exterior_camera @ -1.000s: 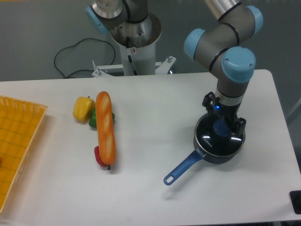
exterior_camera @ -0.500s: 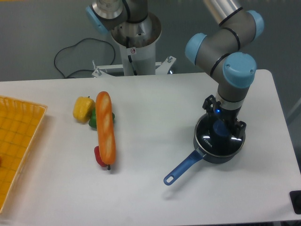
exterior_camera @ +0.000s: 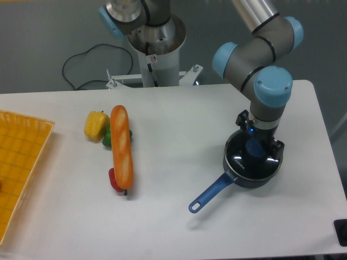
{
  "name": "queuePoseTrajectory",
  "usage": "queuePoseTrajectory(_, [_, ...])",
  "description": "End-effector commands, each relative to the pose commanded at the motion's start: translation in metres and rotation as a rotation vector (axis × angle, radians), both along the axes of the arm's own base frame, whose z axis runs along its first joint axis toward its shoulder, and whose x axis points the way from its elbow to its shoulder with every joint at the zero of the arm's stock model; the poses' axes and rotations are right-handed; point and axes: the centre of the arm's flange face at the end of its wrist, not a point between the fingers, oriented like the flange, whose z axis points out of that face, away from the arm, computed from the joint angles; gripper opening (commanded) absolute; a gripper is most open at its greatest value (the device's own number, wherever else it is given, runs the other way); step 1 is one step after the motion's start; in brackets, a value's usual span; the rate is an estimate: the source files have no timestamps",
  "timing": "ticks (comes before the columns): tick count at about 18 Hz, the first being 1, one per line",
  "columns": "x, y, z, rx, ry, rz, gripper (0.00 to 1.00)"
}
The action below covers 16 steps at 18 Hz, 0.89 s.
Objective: Open the lid
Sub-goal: 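Lower the gripper onto the blue knob of the glass lid, then close the gripper around the blue knob of the lid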
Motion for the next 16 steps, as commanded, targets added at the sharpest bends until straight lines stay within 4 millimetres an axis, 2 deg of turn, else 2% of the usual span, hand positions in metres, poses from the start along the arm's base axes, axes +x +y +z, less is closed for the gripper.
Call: queuePoseTrajectory(16, [0.0011,-0.0015,-0.0038,0.015,-0.016,0.008,0.99])
